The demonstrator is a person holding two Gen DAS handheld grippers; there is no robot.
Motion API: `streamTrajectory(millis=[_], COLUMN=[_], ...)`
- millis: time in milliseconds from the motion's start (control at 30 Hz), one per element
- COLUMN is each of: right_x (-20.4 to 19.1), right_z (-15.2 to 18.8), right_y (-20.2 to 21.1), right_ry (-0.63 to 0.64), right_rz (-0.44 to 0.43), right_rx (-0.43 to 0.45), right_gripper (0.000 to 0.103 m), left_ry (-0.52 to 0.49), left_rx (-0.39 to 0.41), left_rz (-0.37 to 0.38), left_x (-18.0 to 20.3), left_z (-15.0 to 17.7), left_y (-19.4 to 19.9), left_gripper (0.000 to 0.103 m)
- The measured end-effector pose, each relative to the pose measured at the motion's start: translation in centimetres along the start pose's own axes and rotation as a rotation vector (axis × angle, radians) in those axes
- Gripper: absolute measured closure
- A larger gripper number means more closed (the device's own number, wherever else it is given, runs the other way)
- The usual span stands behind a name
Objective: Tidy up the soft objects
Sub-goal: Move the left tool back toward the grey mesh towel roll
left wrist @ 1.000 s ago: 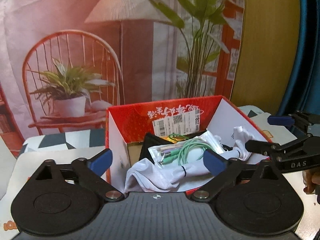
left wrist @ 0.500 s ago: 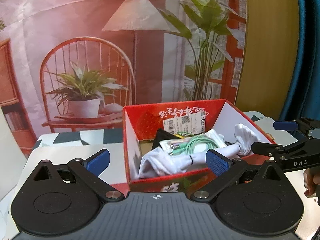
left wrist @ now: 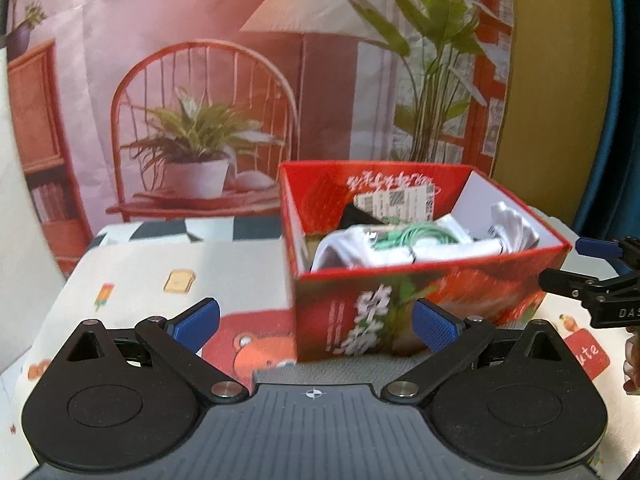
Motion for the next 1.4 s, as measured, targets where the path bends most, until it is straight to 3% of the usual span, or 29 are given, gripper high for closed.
streamTrajectory(millis=[667,1067,1167,1400], right_x=[-0.8,-0.4,-0.4,-0.3], right_z=[6.8,7.5,7.7,8.7], right_y=[-1.6,-3.7,-4.1,-4.9], right_ry=[-0.028,-0.085,-0.105,-0.129], right_rz=[0.006,0.037,0.049,0.072], right_rx=[-0.123,-0.148,-0.149,-0.16], right_gripper=[0.001,0.015,0.018,0.026], left_ry=[0.056,0.07,0.075,0.078], left_rx=[-0.124,-0.145,-0.148,-0.163], left_rz=[-0.02,-0.037,-0.037,-0.026], left_x=[-1.6,-2.2,-2.3,-2.0], left_z=[5.8,6.4,6.5,7.4], left_y=[-2.5,-4.1,-4.7,-6.2], left_gripper=[0.0,0.002,0.006,0.025])
Point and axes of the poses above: each gripper's, at about its wrist camera, not at the fingertips, and y roughly against the way its jaws point, x to its right, z to its underside, the point moved 3 cm from there along -y, roughly the way its jaws point, and after that the axes turned 6 degrees about x, right-handed, at the moved point
